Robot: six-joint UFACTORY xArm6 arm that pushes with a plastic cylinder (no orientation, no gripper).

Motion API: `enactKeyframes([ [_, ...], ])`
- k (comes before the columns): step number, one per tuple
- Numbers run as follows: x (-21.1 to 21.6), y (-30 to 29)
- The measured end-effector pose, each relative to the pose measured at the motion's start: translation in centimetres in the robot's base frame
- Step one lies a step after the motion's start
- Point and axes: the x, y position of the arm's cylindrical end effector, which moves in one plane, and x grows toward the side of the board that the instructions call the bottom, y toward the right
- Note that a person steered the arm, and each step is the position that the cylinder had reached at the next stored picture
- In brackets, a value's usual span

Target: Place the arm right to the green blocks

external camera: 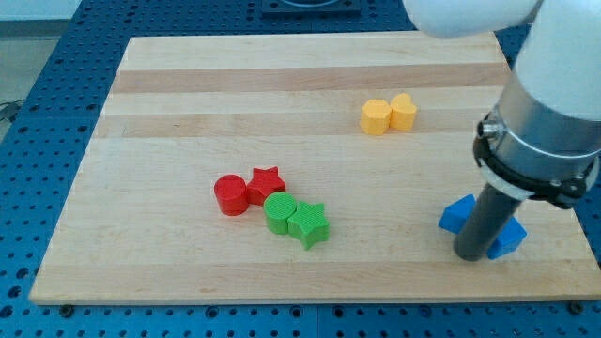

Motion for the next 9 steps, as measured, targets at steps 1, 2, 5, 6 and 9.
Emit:
enactKeyframes([
  [1, 0.0, -5.0],
  [2, 0.0, -10.2],
  [5, -3.0, -11.5],
  [6, -3.0, -11.5],
  [9, -3.8, -5.0],
])
